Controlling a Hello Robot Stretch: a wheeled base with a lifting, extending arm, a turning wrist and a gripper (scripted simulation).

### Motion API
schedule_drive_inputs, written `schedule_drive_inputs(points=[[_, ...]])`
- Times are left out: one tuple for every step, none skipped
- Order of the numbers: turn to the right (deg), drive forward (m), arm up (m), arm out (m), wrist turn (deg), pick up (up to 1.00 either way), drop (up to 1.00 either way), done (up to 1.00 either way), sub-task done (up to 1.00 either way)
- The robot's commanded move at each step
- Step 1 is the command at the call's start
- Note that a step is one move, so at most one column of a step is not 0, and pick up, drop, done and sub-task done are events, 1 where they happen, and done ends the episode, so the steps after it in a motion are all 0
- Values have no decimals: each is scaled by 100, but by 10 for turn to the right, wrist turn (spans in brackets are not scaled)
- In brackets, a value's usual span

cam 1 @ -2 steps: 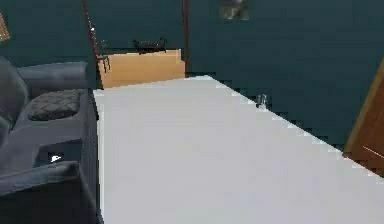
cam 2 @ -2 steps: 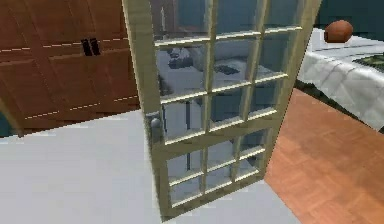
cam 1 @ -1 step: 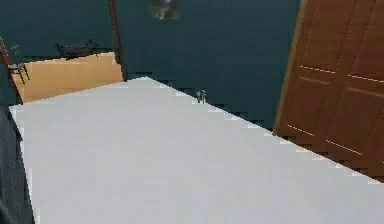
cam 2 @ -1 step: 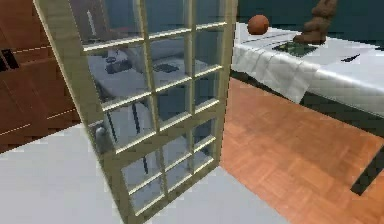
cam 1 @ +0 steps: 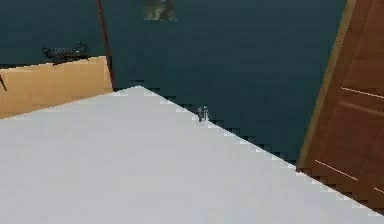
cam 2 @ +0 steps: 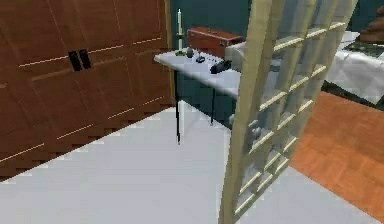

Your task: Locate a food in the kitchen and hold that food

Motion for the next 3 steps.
schedule_drive_inputs(points=[[-390,0,0,0,0,0,0,0,0],[0,100,0,0,0,0,0,0,0],[-30,0,0,0,0,0,0,0,0]])
